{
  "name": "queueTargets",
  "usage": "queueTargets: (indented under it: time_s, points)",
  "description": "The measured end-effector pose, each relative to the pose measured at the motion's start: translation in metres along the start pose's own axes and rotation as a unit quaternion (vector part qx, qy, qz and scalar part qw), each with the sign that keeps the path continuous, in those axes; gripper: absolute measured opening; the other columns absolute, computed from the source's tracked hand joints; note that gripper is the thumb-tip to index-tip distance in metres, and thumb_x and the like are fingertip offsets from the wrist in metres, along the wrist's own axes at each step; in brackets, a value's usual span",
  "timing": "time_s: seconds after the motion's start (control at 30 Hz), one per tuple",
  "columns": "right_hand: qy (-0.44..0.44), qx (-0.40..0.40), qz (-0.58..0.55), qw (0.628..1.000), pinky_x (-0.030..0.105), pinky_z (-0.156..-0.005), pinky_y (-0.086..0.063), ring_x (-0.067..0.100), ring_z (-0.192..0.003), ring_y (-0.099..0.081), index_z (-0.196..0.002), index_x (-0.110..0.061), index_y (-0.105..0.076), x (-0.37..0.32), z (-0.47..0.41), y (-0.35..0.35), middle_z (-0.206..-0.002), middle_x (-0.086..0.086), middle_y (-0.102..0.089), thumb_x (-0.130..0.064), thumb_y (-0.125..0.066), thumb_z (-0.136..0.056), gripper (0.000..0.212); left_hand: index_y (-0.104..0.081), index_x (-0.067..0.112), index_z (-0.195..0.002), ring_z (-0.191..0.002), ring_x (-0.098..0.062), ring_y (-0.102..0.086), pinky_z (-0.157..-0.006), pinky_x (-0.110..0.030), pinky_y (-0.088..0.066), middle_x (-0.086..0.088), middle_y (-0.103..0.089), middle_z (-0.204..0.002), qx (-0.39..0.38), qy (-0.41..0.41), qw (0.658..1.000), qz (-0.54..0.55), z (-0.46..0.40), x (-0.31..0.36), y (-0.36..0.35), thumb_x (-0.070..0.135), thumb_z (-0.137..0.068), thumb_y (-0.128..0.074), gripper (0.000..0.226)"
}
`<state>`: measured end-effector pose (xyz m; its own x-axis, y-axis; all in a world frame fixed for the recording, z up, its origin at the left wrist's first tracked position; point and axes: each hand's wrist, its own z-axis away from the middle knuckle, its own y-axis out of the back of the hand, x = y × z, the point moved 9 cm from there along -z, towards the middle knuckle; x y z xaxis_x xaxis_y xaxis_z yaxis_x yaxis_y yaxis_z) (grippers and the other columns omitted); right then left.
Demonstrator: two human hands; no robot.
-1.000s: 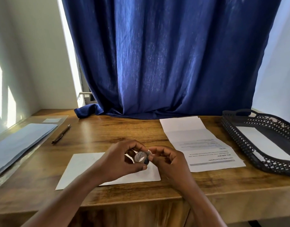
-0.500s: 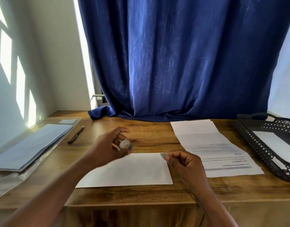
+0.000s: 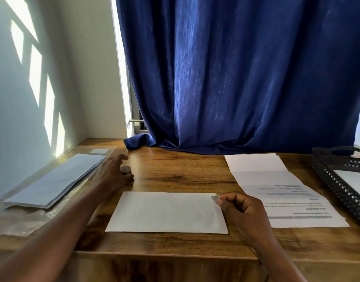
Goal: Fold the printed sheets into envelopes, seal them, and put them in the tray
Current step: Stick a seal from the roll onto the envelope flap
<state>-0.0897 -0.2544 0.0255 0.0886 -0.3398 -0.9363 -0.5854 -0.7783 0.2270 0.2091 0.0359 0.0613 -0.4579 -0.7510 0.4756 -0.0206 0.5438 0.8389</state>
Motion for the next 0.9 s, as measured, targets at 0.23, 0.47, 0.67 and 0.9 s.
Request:
queueTargets:
  time_s: [0.23, 0.47, 0.67, 0.9]
  points:
    - [-0.001, 0.02, -0.012, 1.0, 0.01, -0.067, -0.051, 0.0, -0.09, -0.07, -0.09, -0.03, -0.081, -0.001, 0.002, 0.003, -0.092, -0.015, -0.078, -0.031, -0.078, -0.088, 0.004, -0.048, 0.031, -0.147, -0.131, -0.015, -0.051, -0.108, -0.037, -0.046, 0.004, -0.052, -0.149, -0.025, -0.179, 0.982, 0.06, 0.074, 0.118, -0.02, 0.044, -0.088, -0.078, 0.067]
    - [-0.002, 0.063, 0.056, 0.996, 0.008, -0.061, -0.049, -0.007, -0.089, -0.067, -0.086, -0.036, -0.078, -0.004, 0.002, 0.014, -0.086, -0.025, -0.075, -0.036, -0.078, -0.087, 0.001, -0.032, 0.038, -0.159, -0.155, -0.001, -0.011, -0.119, -0.018, -0.002, 0.018, -0.023, -0.168, -0.132, -0.238, 0.962, 0.027, 0.134, 0.158, -0.09, 0.05, -0.108, -0.039, 0.053]
    - [0.088, 0.03, 0.29, 0.953, 0.007, -0.07, -0.048, -0.008, -0.091, -0.063, -0.091, -0.043, -0.069, -0.031, -0.012, -0.01, -0.088, -0.032, -0.068, -0.046, -0.069, -0.093, 0.003, -0.022, 0.034, -0.163, -0.157, -0.004, -0.002, -0.123, -0.024, 0.006, 0.013, -0.014, -0.171, -0.125, -0.272, 0.953, -0.045, 0.142, 0.162, -0.098, 0.058, -0.107, -0.027, 0.061]
    - [0.202, -0.019, 0.467, 0.86, 0.016, -0.082, -0.05, 0.002, -0.103, -0.061, -0.118, -0.036, -0.069, -0.043, -0.017, -0.048, -0.116, -0.019, -0.067, -0.045, -0.056, -0.101, 0.023, -0.02, 0.032, -0.164, -0.158, -0.007, -0.003, -0.127, -0.028, 0.003, 0.01, -0.014, -0.172, -0.126, -0.273, 0.952, -0.058, 0.143, 0.163, -0.099, 0.058, -0.107, -0.024, 0.062]
